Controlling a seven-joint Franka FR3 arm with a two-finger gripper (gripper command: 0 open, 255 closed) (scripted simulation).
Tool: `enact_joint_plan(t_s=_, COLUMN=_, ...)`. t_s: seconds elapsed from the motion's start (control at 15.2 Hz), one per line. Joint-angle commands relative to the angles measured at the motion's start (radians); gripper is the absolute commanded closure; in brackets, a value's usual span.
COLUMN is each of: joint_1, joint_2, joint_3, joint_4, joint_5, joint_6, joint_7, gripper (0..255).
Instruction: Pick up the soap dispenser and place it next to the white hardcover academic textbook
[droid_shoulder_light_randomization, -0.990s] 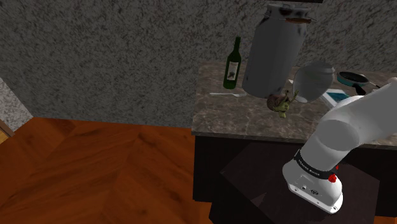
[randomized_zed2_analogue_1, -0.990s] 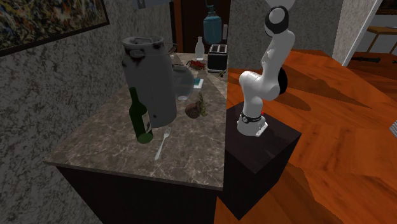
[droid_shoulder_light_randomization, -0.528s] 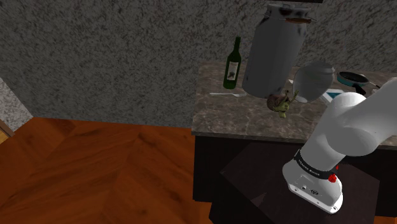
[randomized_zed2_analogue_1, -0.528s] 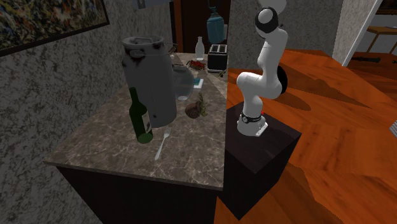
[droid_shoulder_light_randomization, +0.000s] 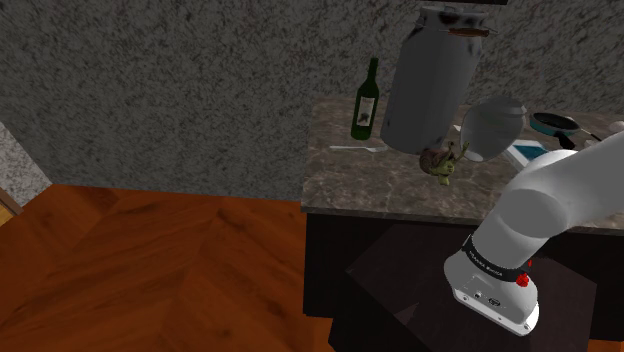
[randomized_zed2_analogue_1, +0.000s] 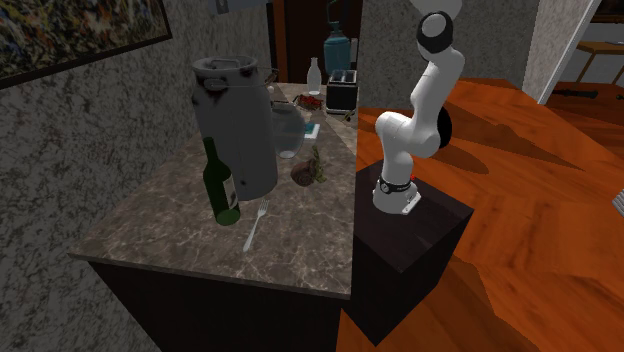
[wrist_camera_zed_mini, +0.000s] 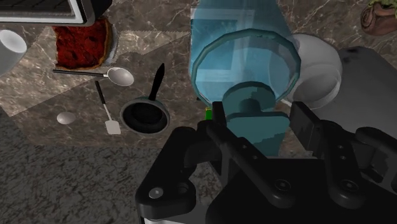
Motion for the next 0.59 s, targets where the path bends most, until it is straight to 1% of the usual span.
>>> enact_joint_plan(t_s=0.0, joint_1=-0.05, joint_2=-0.023, joint_3=0.04, joint_4=-0.071, joint_5=-0.006, joint_6=0.038, joint_7=0.01, gripper=255)
enact_joint_plan(t_s=0.26, joint_1=-0.112, joint_2=-0.064, joint_3=0.087, joint_4=-0.181, joint_5=-0.022, joint_6=0.096, joint_7=0.026, gripper=255)
enact_joint_plan(t_s=0.53, joint_1=-0.159, joint_2=-0.102, joint_3=0.117, joint_4=-0.278, joint_5=-0.039, joint_6=0.149, joint_7=0.04, gripper=255)
